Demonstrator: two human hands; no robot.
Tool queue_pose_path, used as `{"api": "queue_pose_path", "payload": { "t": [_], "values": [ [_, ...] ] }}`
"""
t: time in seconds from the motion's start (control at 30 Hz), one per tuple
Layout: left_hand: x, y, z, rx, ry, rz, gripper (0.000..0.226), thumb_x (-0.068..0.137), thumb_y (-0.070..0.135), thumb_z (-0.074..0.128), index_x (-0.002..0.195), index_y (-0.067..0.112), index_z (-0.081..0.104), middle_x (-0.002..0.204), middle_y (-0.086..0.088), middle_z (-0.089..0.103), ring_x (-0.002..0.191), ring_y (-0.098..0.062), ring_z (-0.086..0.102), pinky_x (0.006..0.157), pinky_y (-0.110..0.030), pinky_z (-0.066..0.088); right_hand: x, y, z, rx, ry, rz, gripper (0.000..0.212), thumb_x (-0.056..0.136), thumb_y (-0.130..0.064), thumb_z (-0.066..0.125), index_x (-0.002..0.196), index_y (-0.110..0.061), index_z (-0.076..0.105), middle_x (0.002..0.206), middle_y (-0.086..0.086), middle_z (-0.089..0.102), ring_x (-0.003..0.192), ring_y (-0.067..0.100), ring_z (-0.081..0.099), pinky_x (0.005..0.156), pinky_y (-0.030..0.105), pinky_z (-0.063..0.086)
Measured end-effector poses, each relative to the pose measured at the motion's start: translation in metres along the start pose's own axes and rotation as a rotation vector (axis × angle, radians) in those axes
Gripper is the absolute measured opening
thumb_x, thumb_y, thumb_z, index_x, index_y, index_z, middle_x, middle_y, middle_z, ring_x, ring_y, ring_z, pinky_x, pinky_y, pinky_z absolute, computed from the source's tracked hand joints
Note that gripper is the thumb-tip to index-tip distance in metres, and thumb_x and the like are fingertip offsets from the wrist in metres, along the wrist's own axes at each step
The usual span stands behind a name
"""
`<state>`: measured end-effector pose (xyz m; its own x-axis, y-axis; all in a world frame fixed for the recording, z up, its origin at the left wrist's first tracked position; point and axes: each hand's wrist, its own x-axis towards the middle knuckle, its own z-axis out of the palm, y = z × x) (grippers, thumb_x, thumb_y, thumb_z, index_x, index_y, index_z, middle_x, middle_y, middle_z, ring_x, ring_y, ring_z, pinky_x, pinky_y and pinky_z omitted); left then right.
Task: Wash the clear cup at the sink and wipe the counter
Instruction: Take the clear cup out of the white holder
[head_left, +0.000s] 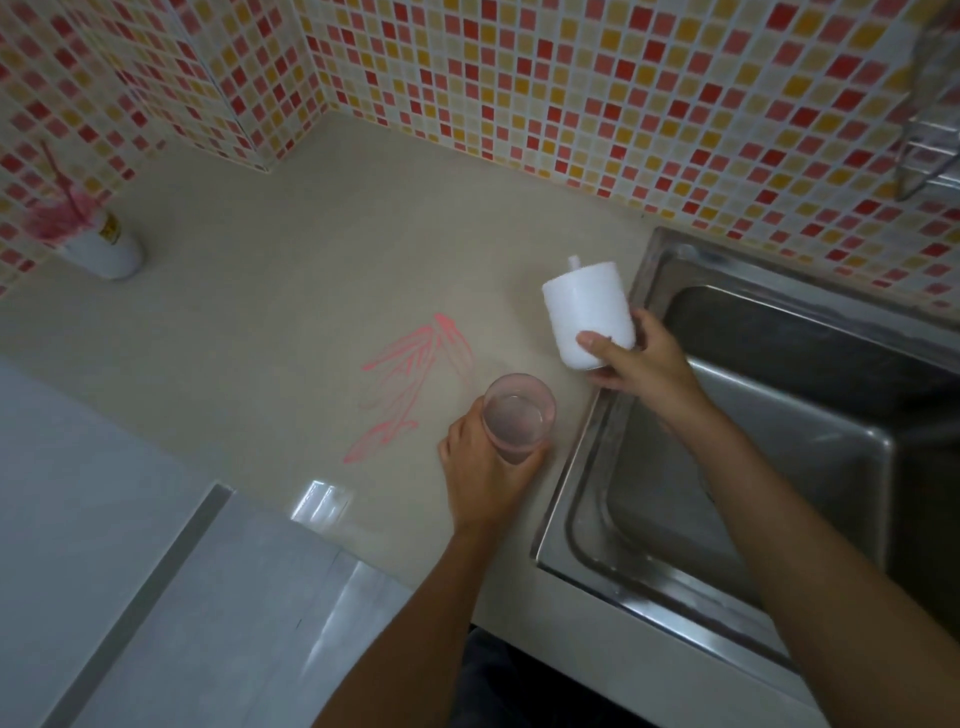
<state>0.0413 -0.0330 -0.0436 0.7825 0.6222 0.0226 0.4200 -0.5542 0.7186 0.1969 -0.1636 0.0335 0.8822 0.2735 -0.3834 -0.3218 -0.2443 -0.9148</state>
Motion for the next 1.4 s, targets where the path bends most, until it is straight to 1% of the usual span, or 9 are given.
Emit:
{"api": "queue_pose_path", "payload": {
  "t": [0.17,0.43,0.57,0.7,0.8,0.9,1.1,1.27,1.4],
  "values": [
    [0.0,0.0,0.001,-0.001,0.016,0.011,0.083,0.065,0.061,0.075,0.131,0.023,0.042,0.123,-0.001,0.059,0.11,-0.022,0.054,0.097,-0.04,0.042,0.006,0.025,0.014,-0.245,0.001,-0.133,0.087,0.058,-0.031,0.09,0.131,-0.027,0.043,0.12,-0.005,0.058,0.104,0.01,0.059,0.077,0.025,0.052],
    [-0.001,-0.001,0.003,0.002,0.02,0.01,0.082,0.064,0.062,0.075,0.128,0.025,0.04,0.121,-0.001,0.059,0.108,-0.022,0.055,0.095,-0.038,0.043,0.006,0.038,0.03,-0.279,-0.02,-0.212,0.094,0.052,-0.04,0.092,0.131,-0.03,0.041,0.12,-0.017,0.057,0.108,0.004,0.057,0.086,0.023,0.048],
    [0.001,-0.001,0.003,-0.005,0.023,0.023,0.084,0.062,0.062,0.074,0.13,0.025,0.04,0.122,-0.001,0.059,0.108,-0.023,0.056,0.094,-0.033,0.038,0.006,0.044,0.03,-0.303,-0.012,-0.249,0.095,0.049,-0.053,0.087,0.129,-0.034,0.04,0.124,-0.015,0.057,0.115,0.008,0.056,0.095,0.034,0.049],
    [0.002,0.002,-0.001,-0.057,0.022,0.022,0.081,0.061,0.064,0.072,0.129,0.03,0.042,0.122,0.006,0.059,0.108,-0.018,0.056,0.092,-0.027,0.032,0.005,0.049,0.029,-0.334,-0.04,-0.311,0.092,0.062,-0.039,0.087,0.139,-0.03,0.037,0.136,-0.008,0.053,0.126,0.011,0.051,0.103,0.044,0.044],
    [0.001,0.005,-0.003,-0.059,0.038,0.024,0.082,0.06,0.067,0.066,0.127,0.025,0.046,0.119,0.002,0.061,0.106,-0.021,0.056,0.091,-0.028,0.033,-0.02,0.059,0.021,-0.388,0.087,-0.285,0.095,0.074,-0.032,0.077,0.15,-0.028,0.021,0.152,-0.002,0.038,0.138,0.013,0.036,0.112,0.043,0.034],
    [0.001,0.008,-0.005,-0.053,0.027,0.018,0.082,0.06,0.063,0.074,0.126,0.023,0.047,0.118,0.001,0.062,0.107,-0.023,0.056,0.09,-0.028,0.032,-0.071,0.079,0.001,-0.524,0.215,-0.248,0.08,0.088,-0.027,0.066,0.152,-0.025,0.019,0.156,-0.005,0.028,0.138,0.006,0.026,0.113,0.031,0.025],
    [-0.007,0.008,-0.008,-0.148,-0.04,0.082,0.075,0.064,0.055,0.08,0.125,0.029,0.045,0.118,0.008,0.058,0.11,-0.021,0.053,0.098,-0.031,0.033,-0.149,0.153,-0.046,-0.826,0.213,-0.168,0.071,0.094,-0.045,0.048,0.152,-0.021,0.015,0.159,0.001,0.02,0.143,0.007,0.005,0.119,0.038,0.016],
    [-0.028,0.026,0.004,-0.383,-0.21,0.226,0.075,0.064,0.039,0.087,0.125,0.035,0.044,0.12,0.014,0.055,0.113,-0.004,0.055,0.101,-0.036,0.047,-0.169,0.177,-0.08,-1.007,0.271,-0.007,0.079,0.093,-0.063,0.026,0.154,-0.016,0.004,0.161,0.001,0.007,0.148,0.015,-0.002,0.118,0.04,-0.006],
    [-0.043,0.056,0.03,-0.382,-0.412,0.331,0.076,0.068,0.046,0.078,0.132,0.022,0.044,0.126,0.005,0.055,0.117,-0.011,0.055,0.103,-0.036,0.046,-0.176,0.189,-0.114,-1.079,0.333,0.119,0.086,0.088,-0.072,0.01,0.153,-0.017,-0.003,0.162,0.004,0.001,0.148,0.019,-0.006,0.116,0.042,-0.013]
  ]
}}
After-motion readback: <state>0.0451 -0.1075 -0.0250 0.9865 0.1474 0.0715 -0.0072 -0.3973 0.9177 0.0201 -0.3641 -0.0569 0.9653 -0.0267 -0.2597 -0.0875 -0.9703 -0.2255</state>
